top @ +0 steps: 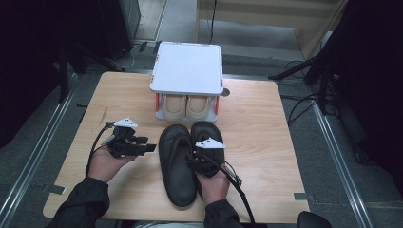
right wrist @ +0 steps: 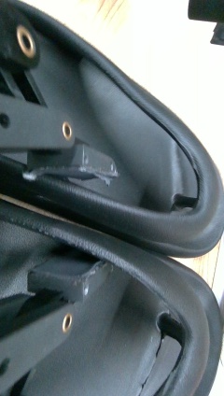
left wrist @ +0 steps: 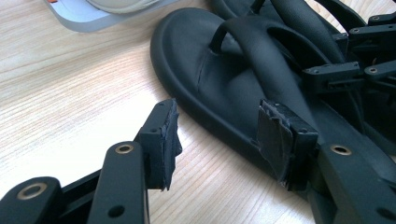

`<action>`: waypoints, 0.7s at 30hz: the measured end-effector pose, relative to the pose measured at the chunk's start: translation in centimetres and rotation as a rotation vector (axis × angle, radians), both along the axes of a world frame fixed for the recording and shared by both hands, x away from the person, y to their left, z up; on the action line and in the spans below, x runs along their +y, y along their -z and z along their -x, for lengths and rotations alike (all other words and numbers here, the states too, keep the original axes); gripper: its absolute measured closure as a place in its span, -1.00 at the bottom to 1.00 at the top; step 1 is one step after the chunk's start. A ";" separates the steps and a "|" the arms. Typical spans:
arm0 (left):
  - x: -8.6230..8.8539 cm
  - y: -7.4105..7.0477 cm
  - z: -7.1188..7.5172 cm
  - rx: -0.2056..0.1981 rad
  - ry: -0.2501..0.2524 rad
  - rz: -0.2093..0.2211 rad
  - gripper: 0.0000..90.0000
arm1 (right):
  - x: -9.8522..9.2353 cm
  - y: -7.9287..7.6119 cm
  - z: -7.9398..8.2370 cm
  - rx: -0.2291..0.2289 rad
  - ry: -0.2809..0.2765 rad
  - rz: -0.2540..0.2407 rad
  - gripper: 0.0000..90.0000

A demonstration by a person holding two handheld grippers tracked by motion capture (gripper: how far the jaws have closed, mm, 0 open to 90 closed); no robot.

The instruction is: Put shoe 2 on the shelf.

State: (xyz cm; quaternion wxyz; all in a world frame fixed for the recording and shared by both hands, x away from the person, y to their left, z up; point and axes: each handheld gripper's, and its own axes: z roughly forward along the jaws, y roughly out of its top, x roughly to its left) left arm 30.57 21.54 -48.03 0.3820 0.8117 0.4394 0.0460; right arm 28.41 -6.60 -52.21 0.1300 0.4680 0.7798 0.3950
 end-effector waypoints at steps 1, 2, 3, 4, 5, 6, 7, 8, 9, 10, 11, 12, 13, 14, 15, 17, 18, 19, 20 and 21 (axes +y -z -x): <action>0.0 0.0 0.0 0.000 0.001 -0.001 0.08 | -0.1 0.0 0.0 0.002 0.002 0.003 0.35; 0.0 0.0 0.0 -0.001 0.001 -0.001 0.08 | -0.2 0.0 -0.1 0.004 0.003 0.006 0.39; 0.0 0.0 0.0 0.000 0.002 0.000 0.08 | -0.2 -0.1 -0.2 0.007 0.006 0.004 0.40; 0.0 0.0 0.0 0.000 0.002 -0.001 0.08 | -0.3 -0.1 -0.2 0.013 0.005 0.001 0.41; 0.0 0.0 0.0 0.001 0.001 -0.001 0.08 | -0.3 -0.1 -0.2 0.012 0.004 0.000 0.42; 0.0 0.0 0.0 0.003 0.001 0.000 0.08 | -0.3 -0.1 -0.2 0.014 0.007 0.001 0.42; 0.0 0.0 0.0 0.002 0.001 -0.001 0.08 | -0.3 -0.1 -0.2 0.013 0.007 0.005 0.43; 0.0 0.0 0.0 0.002 0.001 0.000 0.08 | -0.3 -0.1 -0.3 0.014 0.010 0.002 0.45; 0.0 0.0 0.0 0.004 0.001 -0.001 0.08 | -0.3 -0.1 -0.3 0.017 0.016 0.004 0.48; 0.0 0.0 0.0 0.003 0.001 -0.001 0.08 | -0.3 -0.2 -0.3 0.024 0.021 0.007 0.49; 0.0 0.0 0.0 0.003 0.001 0.000 0.08 | -0.4 -0.2 -0.4 0.030 0.022 0.007 0.50; 0.0 0.0 -0.1 0.002 -0.002 0.003 0.08 | -0.4 -0.3 -0.5 0.038 0.026 0.005 0.51; 0.0 0.1 -0.1 0.003 -0.001 0.001 0.08 | -0.4 -0.4 -0.5 0.048 0.029 0.007 0.52; 0.0 0.1 -0.1 0.003 -0.002 0.002 0.07 | -0.4 -0.4 -0.5 0.053 0.032 0.010 0.53; 0.0 0.1 -0.1 0.003 -0.003 0.002 0.07 | -0.3 -0.5 -0.6 0.057 0.035 0.014 0.55; 0.0 0.1 -0.1 0.003 -0.004 0.006 0.07 | -0.5 -0.6 -0.6 0.062 0.045 0.012 0.59; 0.1 0.0 -0.1 0.004 -0.006 0.006 0.07 | -0.6 -0.6 -0.7 0.067 0.049 0.010 0.60; 0.1 0.0 -0.1 0.002 -0.007 0.005 0.07 | -0.8 -0.7 -0.7 0.076 0.050 0.008 0.62; 0.1 0.0 -0.1 0.001 -0.007 0.003 0.07 | -1.0 -0.8 -0.7 0.077 0.057 0.006 0.65; 0.1 0.0 -0.1 0.000 -0.012 0.006 0.07 | -1.2 -0.8 -0.7 0.082 0.063 0.006 0.67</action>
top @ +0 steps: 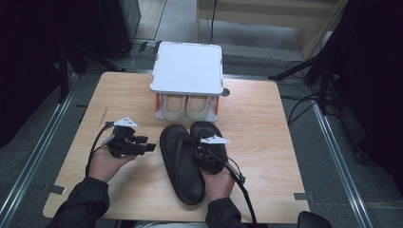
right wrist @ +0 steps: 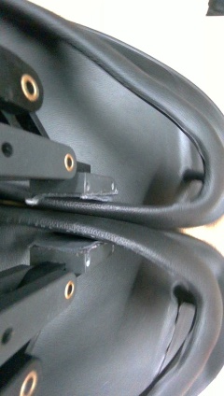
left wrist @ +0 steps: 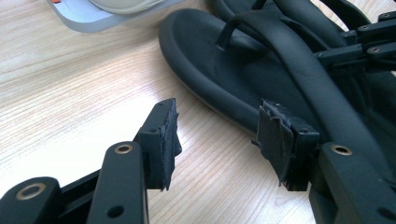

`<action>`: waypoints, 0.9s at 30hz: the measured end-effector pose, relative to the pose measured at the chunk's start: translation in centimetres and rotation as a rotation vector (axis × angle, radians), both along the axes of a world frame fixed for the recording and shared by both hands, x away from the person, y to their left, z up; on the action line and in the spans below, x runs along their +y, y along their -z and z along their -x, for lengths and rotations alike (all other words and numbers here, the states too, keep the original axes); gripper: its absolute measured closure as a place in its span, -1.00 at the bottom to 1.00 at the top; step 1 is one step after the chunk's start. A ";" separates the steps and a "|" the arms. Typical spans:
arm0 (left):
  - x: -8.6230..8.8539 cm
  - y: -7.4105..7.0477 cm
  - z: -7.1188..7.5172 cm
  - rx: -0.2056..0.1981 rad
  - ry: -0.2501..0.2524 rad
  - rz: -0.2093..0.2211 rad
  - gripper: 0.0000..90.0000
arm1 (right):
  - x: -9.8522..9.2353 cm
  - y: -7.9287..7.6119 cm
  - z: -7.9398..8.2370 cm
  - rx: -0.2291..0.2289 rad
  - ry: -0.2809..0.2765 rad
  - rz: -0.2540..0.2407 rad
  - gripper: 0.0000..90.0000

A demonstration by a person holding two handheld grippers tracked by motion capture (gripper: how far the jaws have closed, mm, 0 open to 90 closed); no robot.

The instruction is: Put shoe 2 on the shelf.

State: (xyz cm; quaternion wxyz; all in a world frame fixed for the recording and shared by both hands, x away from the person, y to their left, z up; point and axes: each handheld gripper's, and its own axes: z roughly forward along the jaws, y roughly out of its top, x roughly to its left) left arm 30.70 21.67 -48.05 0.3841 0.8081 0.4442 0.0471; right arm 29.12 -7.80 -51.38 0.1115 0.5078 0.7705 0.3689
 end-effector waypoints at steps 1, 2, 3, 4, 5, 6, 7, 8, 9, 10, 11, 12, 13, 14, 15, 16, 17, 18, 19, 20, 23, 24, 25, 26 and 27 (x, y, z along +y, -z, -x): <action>0.0 0.0 0.0 0.002 -0.001 0.002 0.07 | -0.3 -0.1 0.0 0.003 0.001 -0.003 0.69; 0.0 0.0 0.0 0.002 -0.002 0.006 0.07 | -0.6 -0.1 0.0 0.008 -0.001 -0.010 0.70; 0.1 0.0 0.0 0.000 -0.003 0.003 0.06 | -0.9 -0.2 0.0 0.015 -0.007 -0.015 0.70; 0.1 -0.1 0.0 -0.002 -0.003 0.000 0.06 | -1.1 -0.4 0.1 0.022 -0.010 -0.016 0.70; 0.2 -0.1 -0.1 -0.004 -0.006 -0.001 0.05 | -1.2 -0.6 0.2 0.023 -0.021 -0.014 0.70; 0.2 -0.1 0.0 -0.005 -0.012 0.001 0.04 | -1.4 -0.8 0.4 0.015 -0.033 -0.013 0.70; 0.3 -0.2 0.0 -0.012 -0.016 0.000 0.03 | -1.5 -1.1 0.5 0.012 -0.048 -0.015 0.70; 0.5 -0.3 0.0 -0.014 -0.021 0.005 0.02 | -1.7 -1.4 0.5 0.009 -0.072 -0.014 0.70; 0.6 -0.3 -0.1 -0.017 -0.026 0.008 0.00 | -1.8 -1.7 0.5 0.013 -0.104 -0.011 0.70; 0.8 -0.4 -0.1 -0.019 -0.032 0.006 -0.02 | -2.0 -2.1 0.3 0.019 -0.141 -0.020 0.70; 1.0 -0.4 -0.1 -0.019 -0.036 0.014 -0.04 | -2.3 -2.5 0.2 0.026 -0.171 -0.027 0.70; 1.1 -0.5 -0.1 -0.021 -0.040 0.017 -0.05 | -2.5 -2.9 0.1 0.022 -0.215 -0.034 0.70; 1.3 -0.6 0.0 -0.028 -0.047 0.018 -0.06 | -2.7 -3.3 -0.1 0.018 -0.254 -0.045 0.70; 1.5 -0.7 0.0 -0.037 -0.052 0.022 -0.08 | -3.0 -3.6 -0.3 0.017 -0.295 -0.050 0.70; 1.8 -0.7 0.0 -0.042 -0.054 0.023 -0.09 | -3.2 -3.8 -0.5 0.013 -0.336 -0.056 0.70; 2.0 -0.8 0.0 -0.042 -0.064 0.024 -0.09 | -3.4 -4.0 -0.7 0.017 -0.368 -0.053 0.70; 2.3 -0.8 0.0 -0.046 -0.069 0.022 -0.09 | -3.5 -4.1 -1.0 0.024 -0.398 -0.050 0.70; 2.5 -0.7 0.0 -0.047 -0.079 0.020 -0.10 | -3.6 -4.2 -1.3 0.029 -0.425 -0.048 0.70; 2.7 -0.7 -0.1 -0.047 -0.087 0.017 -0.10 | -3.6 -4.2 -1.5 0.027 -0.463 -0.041 0.70; 2.9 -0.7 -0.1 -0.042 -0.094 0.016 -0.10 | -3.6 -4.2 -1.8 0.020 -0.502 -0.043 0.70; 3.8 -0.6 -0.2 -0.047 -0.114 0.016 -0.10 | -3.3 -4.3 -2.5 0.015 -0.604 -0.027 0.70; 4.1 -0.6 -0.1 -0.043 -0.122 0.020 -0.10 | -3.1 -4.3 -2.8 0.011 -0.632 -0.015 0.70; 4.4 -0.6 -0.1 -0.044 -0.134 0.024 -0.10 | -3.0 -4.3 -3.1 0.009 -0.654 -0.003 0.70; 4.6 -0.6 -0.1 -0.042 -0.136 0.022 -0.11 | -2.8 -4.2 -3.5 0.005 -0.693 0.012 0.70; 4.8 -0.5 -0.1 -0.038 -0.145 0.020 -0.11 | -2.7 -4.2 -3.7 0.005 -0.713 0.017 0.70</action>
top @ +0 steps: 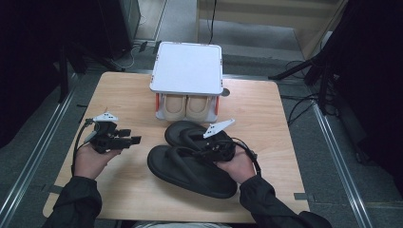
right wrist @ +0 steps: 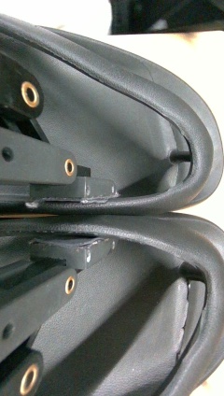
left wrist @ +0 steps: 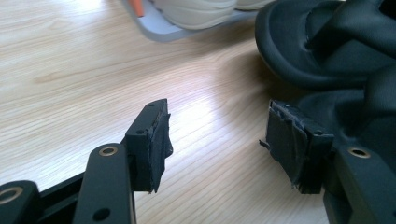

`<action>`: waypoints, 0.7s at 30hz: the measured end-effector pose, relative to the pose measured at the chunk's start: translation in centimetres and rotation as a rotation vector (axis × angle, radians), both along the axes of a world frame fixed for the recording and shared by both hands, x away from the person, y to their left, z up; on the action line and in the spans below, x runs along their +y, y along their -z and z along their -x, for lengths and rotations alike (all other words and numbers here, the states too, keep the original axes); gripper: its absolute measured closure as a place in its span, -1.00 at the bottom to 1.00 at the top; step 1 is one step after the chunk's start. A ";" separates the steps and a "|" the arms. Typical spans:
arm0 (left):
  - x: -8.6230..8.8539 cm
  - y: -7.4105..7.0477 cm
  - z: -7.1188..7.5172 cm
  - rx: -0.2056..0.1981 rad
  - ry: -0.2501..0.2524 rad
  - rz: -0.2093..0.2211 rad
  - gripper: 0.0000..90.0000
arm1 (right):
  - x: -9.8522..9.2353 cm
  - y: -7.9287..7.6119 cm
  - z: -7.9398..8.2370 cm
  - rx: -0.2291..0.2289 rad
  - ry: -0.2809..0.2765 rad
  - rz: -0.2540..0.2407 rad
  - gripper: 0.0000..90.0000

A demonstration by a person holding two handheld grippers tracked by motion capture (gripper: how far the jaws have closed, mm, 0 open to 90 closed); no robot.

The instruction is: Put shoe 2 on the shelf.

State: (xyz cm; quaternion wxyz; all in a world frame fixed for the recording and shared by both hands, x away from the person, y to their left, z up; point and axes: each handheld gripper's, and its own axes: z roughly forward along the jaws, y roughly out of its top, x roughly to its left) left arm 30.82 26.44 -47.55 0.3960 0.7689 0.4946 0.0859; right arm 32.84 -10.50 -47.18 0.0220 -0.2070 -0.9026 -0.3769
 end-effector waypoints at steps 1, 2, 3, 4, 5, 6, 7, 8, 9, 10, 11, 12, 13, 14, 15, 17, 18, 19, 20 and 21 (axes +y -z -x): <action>0.2 0.0 0.0 0.002 -0.004 0.001 -0.11 | 0.1 0.1 -0.3 -0.005 -0.022 0.003 0.70; 0.3 0.0 0.1 -0.001 -0.008 0.000 -0.11 | 0.2 0.1 -0.6 -0.009 -0.042 -0.001 0.70; 0.4 0.0 0.1 -0.003 -0.009 0.003 -0.12 | 0.3 0.1 -0.8 -0.005 -0.060 -0.004 0.70; 0.4 0.0 0.1 -0.002 -0.008 0.003 -0.12 | 0.4 0.1 -1.1 -0.003 -0.073 -0.008 0.70; 0.5 0.1 0.2 -0.001 -0.011 0.004 -0.13 | 0.6 0.0 -1.3 0.005 -0.080 -0.008 0.70; 0.5 0.1 0.2 0.000 -0.012 0.002 -0.13 | 0.8 -0.1 -1.5 0.013 -0.092 -0.014 0.70; 0.6 0.1 0.2 0.000 -0.012 0.003 -0.13 | 0.9 -0.2 -1.7 0.011 -0.103 -0.019 0.70; 0.6 0.1 0.2 0.005 -0.012 0.003 -0.13 | 1.0 -0.4 -1.9 0.010 -0.119 -0.025 0.70; 0.7 0.2 0.3 0.003 -0.013 -0.001 -0.14 | 1.2 -0.7 -2.1 0.011 -0.133 -0.033 0.70; 0.7 0.2 0.3 0.006 -0.012 -0.003 -0.14 | 1.3 -1.0 -2.3 0.013 -0.131 -0.037 0.70; 0.8 0.2 0.4 0.010 -0.015 -0.007 -0.14 | 1.4 -1.4 -2.4 0.019 -0.138 -0.040 0.70; 0.8 0.3 0.5 0.010 -0.019 -0.007 -0.14 | 1.5 -1.7 -2.6 0.014 -0.139 -0.045 0.70; 0.9 0.3 0.6 0.012 -0.019 -0.004 -0.14 | 1.5 -2.0 -2.8 0.016 -0.138 -0.046 0.70; 1.0 0.3 0.7 0.013 -0.020 -0.006 -0.14 | 1.6 -2.3 -2.9 0.018 -0.145 -0.050 0.70; 1.1 0.4 0.8 0.011 -0.026 -0.005 -0.14 | 1.6 -2.6 -3.1 0.016 -0.149 -0.051 0.70; 1.3 0.4 1.0 0.013 -0.032 -0.008 -0.14 | 1.7 -3.2 -3.4 0.023 -0.161 -0.048 0.70; 1.4 0.4 1.1 0.013 -0.035 -0.005 -0.14 | 1.8 -3.5 -3.4 0.019 -0.168 -0.044 0.70; 1.4 0.4 1.2 0.011 -0.039 -0.003 -0.14 | 1.9 -3.8 -3.5 0.017 -0.172 -0.036 0.70; 1.5 0.4 1.3 0.013 -0.042 -0.002 -0.14 | 2.0 -4.1 -3.5 0.009 -0.177 -0.032 0.70; 1.6 0.4 1.3 0.019 -0.040 -0.002 -0.14 | 2.1 -4.5 -3.6 0.004 -0.180 -0.031 0.70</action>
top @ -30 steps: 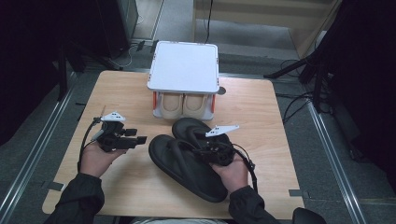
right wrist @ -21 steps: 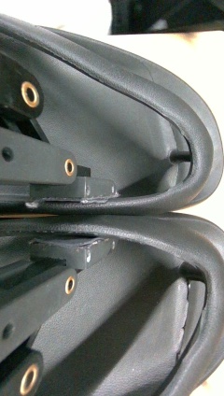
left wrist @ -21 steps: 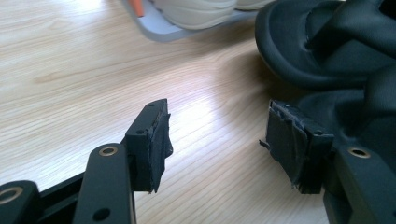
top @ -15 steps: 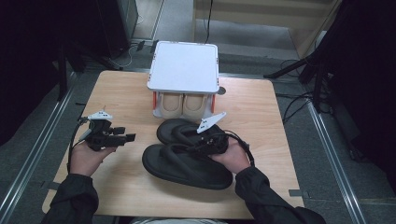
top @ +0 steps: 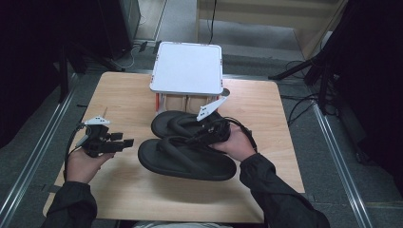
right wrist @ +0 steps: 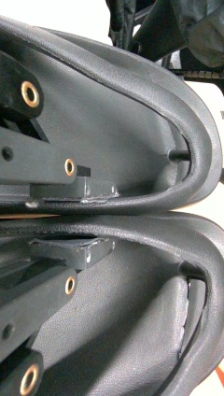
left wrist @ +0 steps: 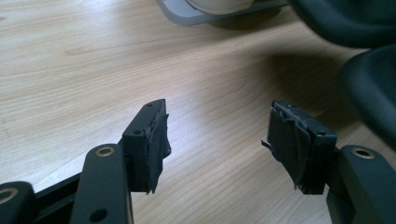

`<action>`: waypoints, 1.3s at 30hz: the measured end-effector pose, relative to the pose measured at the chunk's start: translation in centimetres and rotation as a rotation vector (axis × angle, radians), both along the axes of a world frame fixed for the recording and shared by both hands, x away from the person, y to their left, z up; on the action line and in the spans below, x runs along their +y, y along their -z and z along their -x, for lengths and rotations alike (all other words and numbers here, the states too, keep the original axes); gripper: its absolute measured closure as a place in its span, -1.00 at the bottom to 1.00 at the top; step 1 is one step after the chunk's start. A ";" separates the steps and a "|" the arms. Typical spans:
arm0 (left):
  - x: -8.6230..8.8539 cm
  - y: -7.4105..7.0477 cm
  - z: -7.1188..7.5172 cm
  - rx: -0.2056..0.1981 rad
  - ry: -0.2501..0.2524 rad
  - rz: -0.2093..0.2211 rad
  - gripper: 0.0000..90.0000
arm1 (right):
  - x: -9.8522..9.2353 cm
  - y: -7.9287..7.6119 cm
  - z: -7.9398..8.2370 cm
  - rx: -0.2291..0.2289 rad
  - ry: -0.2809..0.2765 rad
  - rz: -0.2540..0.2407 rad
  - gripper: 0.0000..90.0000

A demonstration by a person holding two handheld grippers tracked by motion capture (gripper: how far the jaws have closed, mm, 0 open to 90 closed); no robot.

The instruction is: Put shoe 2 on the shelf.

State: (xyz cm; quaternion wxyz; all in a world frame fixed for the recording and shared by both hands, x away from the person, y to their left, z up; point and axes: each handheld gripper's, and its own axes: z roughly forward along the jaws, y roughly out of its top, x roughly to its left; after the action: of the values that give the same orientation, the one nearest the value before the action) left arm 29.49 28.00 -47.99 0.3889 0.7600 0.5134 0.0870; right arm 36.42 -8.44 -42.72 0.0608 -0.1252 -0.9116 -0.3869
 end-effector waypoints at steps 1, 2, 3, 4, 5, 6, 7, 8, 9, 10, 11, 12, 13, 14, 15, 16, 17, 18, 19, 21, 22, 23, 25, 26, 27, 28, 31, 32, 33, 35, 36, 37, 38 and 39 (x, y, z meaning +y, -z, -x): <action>0.0 0.0 0.1 0.006 -0.003 0.002 -0.14 | 0.0 -0.3 -0.1 0.001 0.003 0.005 0.70; 0.1 0.1 0.1 0.006 -0.007 0.002 -0.14 | 0.1 -0.7 -0.1 0.002 0.004 0.008 0.70; 0.1 0.1 0.2 0.008 -0.004 0.001 -0.14 | 0.1 -1.0 -0.2 0.007 0.001 0.011 0.70; 0.1 0.1 0.3 0.005 -0.009 0.003 -0.14 | 0.2 -1.3 -0.3 0.006 -0.001 0.014 0.70; 0.2 0.2 0.3 0.005 -0.011 0.003 -0.14 | 0.3 -1.6 -0.3 0.004 -0.002 0.016 0.70; 0.2 0.2 0.4 0.006 -0.012 0.002 -0.14 | 0.3 -1.9 -0.3 0.001 -0.006 0.017 0.70; 0.2 0.2 0.4 0.008 -0.014 0.002 -0.14 | 0.4 -2.3 -0.4 -0.002 -0.009 0.019 0.70; 0.3 0.2 0.4 0.007 -0.016 0.003 -0.14 | 0.4 -2.5 -0.5 -0.004 -0.009 0.018 0.70; 0.3 0.2 0.5 0.008 -0.017 0.001 -0.14 | 0.4 -2.9 -0.6 -0.002 -0.008 0.019 0.70; 0.4 0.2 0.5 0.010 -0.016 0.007 -0.14 | 0.4 -3.2 -0.8 -0.002 -0.008 0.012 0.70; 0.4 0.2 0.5 0.014 -0.016 0.021 -0.14 | 0.5 -3.6 -0.9 -0.002 -0.007 0.006 0.70; 0.4 0.3 0.5 0.016 -0.018 0.027 -0.15 | 0.5 -4.0 -1.0 -0.002 -0.006 0.002 0.70; 0.4 0.3 0.5 0.023 -0.011 0.024 -0.15 | 0.5 -4.5 -1.0 -0.002 -0.003 -0.001 0.70; 0.3 0.3 0.5 0.026 -0.013 0.022 -0.15 | 0.5 -4.8 -1.1 -0.004 -0.005 -0.002 0.70; 0.3 0.3 0.5 0.026 -0.011 0.015 -0.15 | 0.6 -5.3 -1.2 -0.006 -0.004 -0.002 0.70; 0.2 0.4 0.5 0.026 -0.009 0.018 -0.15 | 0.6 -5.8 -1.2 -0.006 -0.002 -0.004 0.70; 0.2 0.4 0.5 0.023 -0.010 0.019 -0.15 | 0.7 -6.3 -1.3 -0.004 0.000 0.002 0.70; 0.2 0.3 0.4 0.022 -0.009 0.020 -0.15 | 0.7 -6.7 -1.4 -0.002 0.001 0.001 0.70; 0.2 0.3 0.4 0.022 -0.007 0.021 -0.15 | 0.8 -7.2 -1.4 -0.003 0.001 0.001 0.70; 0.1 0.4 0.4 0.022 -0.009 0.024 -0.15 | 0.9 -8.2 -1.5 -0.011 0.003 0.000 0.70; 0.1 0.4 0.3 0.023 -0.008 0.021 -0.15 | 1.0 -8.6 -1.6 -0.016 0.008 -0.003 0.70; 0.1 0.4 0.3 0.023 -0.008 0.020 -0.15 | 1.1 -9.1 -1.7 -0.018 0.017 -0.001 0.70; 0.1 0.3 0.3 0.021 -0.005 0.019 -0.15 | 1.3 -10.0 -2.1 -0.011 0.061 0.004 0.70; 0.0 0.4 0.2 0.019 -0.007 0.019 -0.15 | 1.3 -10.4 -2.5 -0.007 0.089 0.009 0.70; -0.1 0.4 0.2 0.019 -0.004 0.017 -0.15 | 1.4 -10.7 -2.8 -0.003 0.114 0.010 0.70; -0.1 0.3 0.2 0.022 -0.002 0.020 -0.15 | 1.4 -11.0 -3.3 0.004 0.140 0.009 0.70; -0.2 0.3 0.2 0.018 0.002 0.026 -0.15 | 1.5 -11.5 -4.8 0.016 0.235 -0.005 0.70; -0.3 0.2 0.2 0.018 0.005 0.025 -0.15 | 1.4 -11.5 -5.3 0.013 0.265 -0.009 0.70; -0.4 0.2 0.1 0.014 0.008 0.024 -0.15 | 1.4 -11.6 -5.9 0.009 0.299 -0.012 0.70; -0.5 0.2 0.1 0.018 0.016 0.022 -0.15 | 1.3 -11.3 -7.1 0.006 0.369 -0.015 0.70; -0.6 0.3 0.0 0.016 0.018 0.020 -0.15 | 1.3 -11.1 -7.7 0.002 0.403 -0.012 0.70; -0.7 0.3 0.0 0.015 0.017 0.025 -0.15 | 1.3 -10.9 -8.4 -0.002 0.438 -0.002 0.70; -0.7 0.3 0.0 0.015 0.019 0.023 -0.15 | 1.3 -10.7 -9.1 -0.009 0.471 0.003 0.70; -0.8 0.3 -0.1 0.014 0.022 0.022 -0.15 | 1.4 -10.5 -9.7 -0.014 0.508 0.010 0.70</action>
State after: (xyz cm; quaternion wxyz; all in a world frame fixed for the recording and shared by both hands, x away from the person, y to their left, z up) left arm 29.57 27.18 -48.31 0.3946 0.7618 0.5088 0.0715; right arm 46.09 -7.01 -32.27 -0.0453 -0.3480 -0.8532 -0.3859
